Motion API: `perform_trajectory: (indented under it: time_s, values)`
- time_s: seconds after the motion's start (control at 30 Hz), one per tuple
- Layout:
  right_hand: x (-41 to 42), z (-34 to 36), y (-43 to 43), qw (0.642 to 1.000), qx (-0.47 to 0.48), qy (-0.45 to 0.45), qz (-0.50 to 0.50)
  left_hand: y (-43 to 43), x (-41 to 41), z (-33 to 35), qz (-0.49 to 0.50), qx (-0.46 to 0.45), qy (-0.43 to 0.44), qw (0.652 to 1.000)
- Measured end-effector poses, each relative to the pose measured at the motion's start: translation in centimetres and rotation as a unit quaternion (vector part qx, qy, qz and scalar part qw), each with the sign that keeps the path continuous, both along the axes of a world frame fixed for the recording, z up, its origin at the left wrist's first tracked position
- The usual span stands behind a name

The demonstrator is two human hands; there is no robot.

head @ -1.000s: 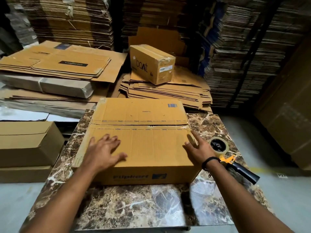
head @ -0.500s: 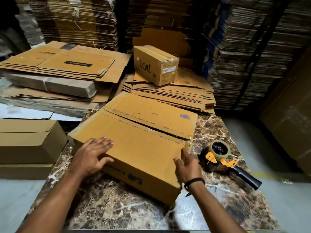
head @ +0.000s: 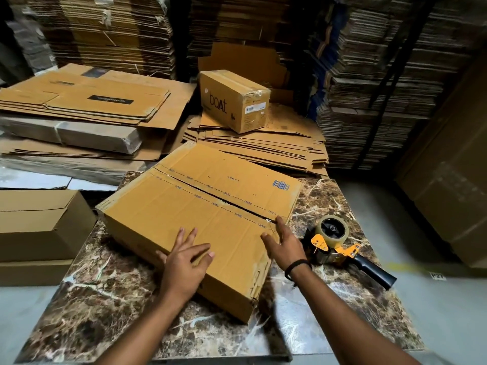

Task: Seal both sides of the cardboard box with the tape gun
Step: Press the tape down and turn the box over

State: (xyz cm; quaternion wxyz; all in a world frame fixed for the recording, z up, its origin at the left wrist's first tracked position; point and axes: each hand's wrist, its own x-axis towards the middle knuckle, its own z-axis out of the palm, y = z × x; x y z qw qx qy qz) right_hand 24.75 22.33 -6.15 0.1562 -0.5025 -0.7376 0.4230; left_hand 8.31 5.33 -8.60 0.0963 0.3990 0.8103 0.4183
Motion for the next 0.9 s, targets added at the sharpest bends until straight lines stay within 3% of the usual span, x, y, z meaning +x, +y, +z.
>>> perform_trajectory:
  time_s: [0.27,0.47,0.67,0.73,0.8,0.83,0.9]
  values:
    - [-1.3,-1.6,-5.4,0.993,0.041,-0.108,0.038,-0.9,-5.7,1.2,0.049,0.034,0.009,0.998]
    - [-0.7,0.4,-5.9,0.944,0.151,-0.258,0.143,-1.1,-8.8,1.6,0.010,-0.009,0.006,1.000]
    - [1.3,1.8,5.8,0.938,0.241,-0.250,0.007,-1.8,-2.6,2.0,0.109,-0.031,0.005,0.994]
    - [1.5,1.4,8.7,0.960,0.158,-0.231,0.029,-1.8,-0.5,2.5,0.095,-0.060,-0.008,0.994]
    - [1.6,1.2,9.5,0.994,0.031,-0.092,0.047,-1.8,0.4,1.8,0.077,-0.073,-0.009,0.994]
    - [1.7,1.0,9.5,0.998,-0.002,-0.032,0.047,-2.0,0.4,1.3,0.060,-0.074,0.007,0.995]
    - [2.0,0.6,8.7,1.000,0.009,-0.002,0.029,-2.5,-0.3,0.4,0.028,-0.074,0.048,0.996]
